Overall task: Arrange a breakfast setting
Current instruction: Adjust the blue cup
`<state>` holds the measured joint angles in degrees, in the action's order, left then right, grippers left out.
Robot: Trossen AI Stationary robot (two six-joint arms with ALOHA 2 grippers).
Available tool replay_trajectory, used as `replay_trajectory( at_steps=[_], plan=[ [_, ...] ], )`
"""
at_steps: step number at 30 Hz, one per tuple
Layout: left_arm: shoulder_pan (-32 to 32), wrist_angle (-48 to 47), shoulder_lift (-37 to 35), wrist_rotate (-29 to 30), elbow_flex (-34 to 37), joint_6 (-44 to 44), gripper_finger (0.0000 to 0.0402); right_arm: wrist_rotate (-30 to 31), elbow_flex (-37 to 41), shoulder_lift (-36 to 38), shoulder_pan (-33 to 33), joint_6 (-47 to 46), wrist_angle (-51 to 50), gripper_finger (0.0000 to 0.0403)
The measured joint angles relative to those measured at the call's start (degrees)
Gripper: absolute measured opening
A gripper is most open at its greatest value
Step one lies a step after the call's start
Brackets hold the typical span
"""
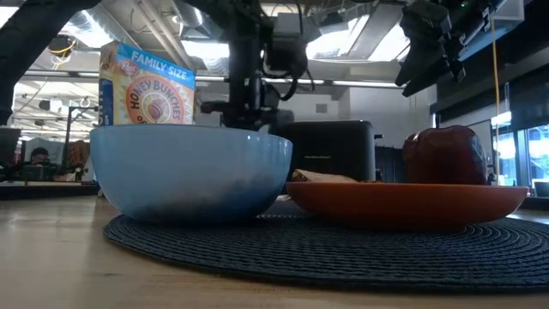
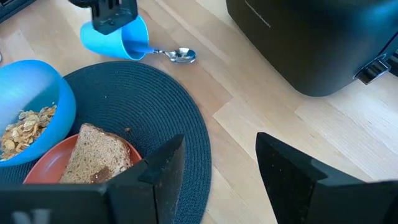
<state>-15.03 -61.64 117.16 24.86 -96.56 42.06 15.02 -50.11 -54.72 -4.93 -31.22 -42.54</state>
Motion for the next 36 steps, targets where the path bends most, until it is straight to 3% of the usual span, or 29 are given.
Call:
replay_trajectory(
  at_steps=[3, 10, 15, 18, 20, 30, 36],
  plan=[
    [0.44, -2.48, 0.00, -1.15, -2.71, -1.08, 0.0002, 0.02, 0.00, 0.00, 0.00, 0.00, 0.00, 0.0188],
    [-0.94, -5.76, 0.00, -13.79, -7.63, -14.12, 0.0028, 0.89, 0.00, 0.00, 0.00, -3.05, 0.13, 0.0188],
    [-3.70, -3.04, 0.00, -29.37, -7.69, -35.47, 0.0059, 0.42, 0.00, 0.00, 0.00, -3.64, 0.80, 0.0188],
    [-5.77, -1.79, 0.00, -40.16, -6.06, -43.49, 0.0079, -0.45, 0.00, 0.00, 0.00, -3.88, 1.12, 0.0188],
    [-6.91, -2.25, 0.02, -43.97, -5.34, -48.84, 0.0093, -1.57, 0.00, 0.00, 0.00, -5.40, 1.15, 0.0188],
    [-8.32, -4.50, 0.36, -43.84, -4.85, -68.13, 0.0142, -4.20, 0.00, 0.00, 0.02, -11.20, 1.74, 0.0189],
    [-9.04, -7.97, 4.35, -45.12, -4.83, -71.17, 0.0144, -4.76, 0.00, 0.00, 0.09, -14.68, 2.69, 0.0189]
  ],
)
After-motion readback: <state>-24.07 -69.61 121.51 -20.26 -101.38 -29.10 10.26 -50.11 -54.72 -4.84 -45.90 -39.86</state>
